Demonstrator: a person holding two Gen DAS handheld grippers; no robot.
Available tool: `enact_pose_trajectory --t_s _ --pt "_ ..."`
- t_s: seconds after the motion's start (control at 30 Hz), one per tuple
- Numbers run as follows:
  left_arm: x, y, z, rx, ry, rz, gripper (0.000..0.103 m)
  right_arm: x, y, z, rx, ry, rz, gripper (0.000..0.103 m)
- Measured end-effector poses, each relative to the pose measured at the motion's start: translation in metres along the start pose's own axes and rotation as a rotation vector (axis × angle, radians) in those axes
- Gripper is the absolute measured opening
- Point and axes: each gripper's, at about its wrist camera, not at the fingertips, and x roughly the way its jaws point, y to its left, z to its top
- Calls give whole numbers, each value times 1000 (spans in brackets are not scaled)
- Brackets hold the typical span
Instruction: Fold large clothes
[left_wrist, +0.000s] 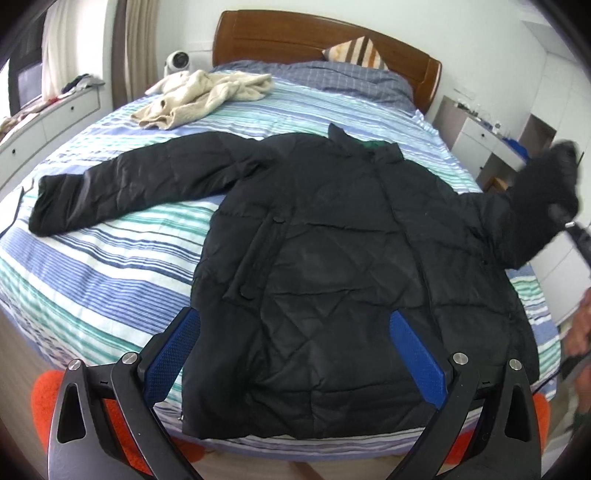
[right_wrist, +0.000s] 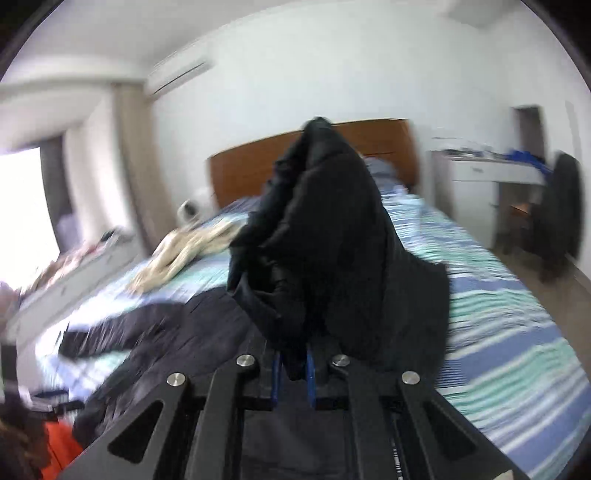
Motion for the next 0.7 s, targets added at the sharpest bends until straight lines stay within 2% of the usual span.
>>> enact_pose_trajectory --t_s 0.2,0.23,0.27,0.3,0.33,0.37,0.47,0.53,0.6,0.7 --pt "6 2 -3 -16 35 -15 102 64 57 -47 -34 178 80 11" --pt "7 2 -2 -16 40 -23 102 65 69 -58 -32 212 97 14" --pt "9 0 -1 -13 44 -33 102 69 74 -64 -25 252 119 21" --pt "10 -1 0 -11 47 -43 102 79 80 -72 2 314 169 31" --pt "12 -4 2 -7 52 -65 102 88 76 -77 40 356 220 66" --pt "13 -5 3 -7 56 -80 102 89 77 -80 71 377 257 91" --pt "22 -11 11 -17 81 -179 102 80 76 -83 94 354 289 92" --pt "37 -21 20 -31 137 -275 102 59 75 -82 100 313 300 92" --pt "58 -38 30 -32 193 -341 102 32 67 -85 112 281 288 92" --pt "96 -76 43 14 251 -370 102 13 57 -90 129 273 272 92"
